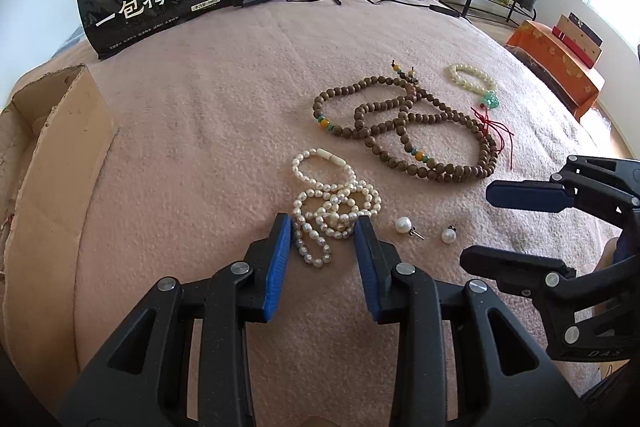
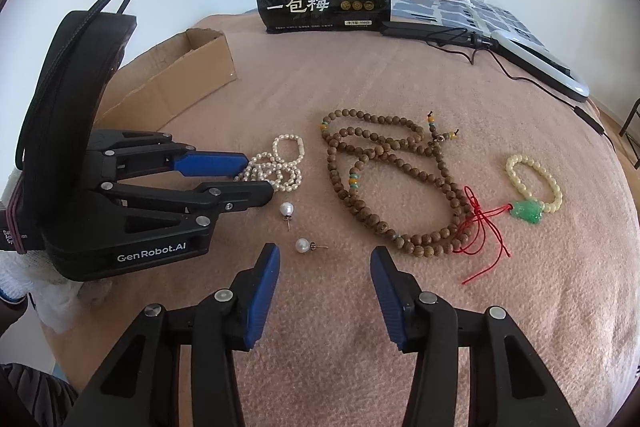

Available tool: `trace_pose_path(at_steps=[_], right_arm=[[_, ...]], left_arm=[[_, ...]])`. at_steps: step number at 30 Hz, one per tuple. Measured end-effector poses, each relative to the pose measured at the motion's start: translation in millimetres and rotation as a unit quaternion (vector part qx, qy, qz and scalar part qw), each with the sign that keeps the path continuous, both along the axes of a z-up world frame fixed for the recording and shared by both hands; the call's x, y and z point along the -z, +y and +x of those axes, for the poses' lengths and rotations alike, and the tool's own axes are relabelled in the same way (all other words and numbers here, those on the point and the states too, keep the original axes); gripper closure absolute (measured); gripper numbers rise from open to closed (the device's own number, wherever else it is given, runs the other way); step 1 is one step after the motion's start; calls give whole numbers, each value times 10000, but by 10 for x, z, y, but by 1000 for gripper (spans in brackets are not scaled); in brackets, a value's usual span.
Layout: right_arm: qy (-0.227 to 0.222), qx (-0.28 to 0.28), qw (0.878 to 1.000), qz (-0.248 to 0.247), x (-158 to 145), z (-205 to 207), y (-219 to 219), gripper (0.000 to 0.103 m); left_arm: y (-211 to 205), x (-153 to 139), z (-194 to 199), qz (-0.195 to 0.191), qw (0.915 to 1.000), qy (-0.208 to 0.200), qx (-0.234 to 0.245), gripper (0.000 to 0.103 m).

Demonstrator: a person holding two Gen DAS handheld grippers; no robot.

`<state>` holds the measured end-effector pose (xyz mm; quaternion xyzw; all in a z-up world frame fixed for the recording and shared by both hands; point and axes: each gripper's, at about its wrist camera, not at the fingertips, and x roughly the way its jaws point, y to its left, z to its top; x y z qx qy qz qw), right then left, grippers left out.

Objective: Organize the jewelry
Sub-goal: 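Grasp the white pearl necklace with the left tool while the right grasps a pearl earring, then carry the pearl necklace and earring over the cardboard box with both tools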

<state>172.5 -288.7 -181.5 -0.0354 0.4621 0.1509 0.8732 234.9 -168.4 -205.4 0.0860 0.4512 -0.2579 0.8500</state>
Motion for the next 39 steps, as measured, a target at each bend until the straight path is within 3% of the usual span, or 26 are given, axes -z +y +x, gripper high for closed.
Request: trace_pose_path(at_steps=[11, 17, 21, 30, 39], right_arm=[[63, -103, 9999, -87, 89, 107, 115, 61], [49, -143, 9996, -257, 123, 137, 158, 71], [49, -138, 9996, -231, 117, 147, 135, 87], [-40, -30, 10000, -64, 26, 74, 55, 87], [-218, 49, 9997, 38, -200, -30, -1, 87]], left_arm=[[-19, 23, 98, -139, 9999, -55, 39, 71], [-40, 33, 136, -198, 9998, -76, 42, 89], [34, 35, 215, -480, 9988, 112, -64, 97], [114, -88, 150, -720, 9971, -12, -233, 98], [321, -416, 51, -1033, 9935, -227, -429, 98]])
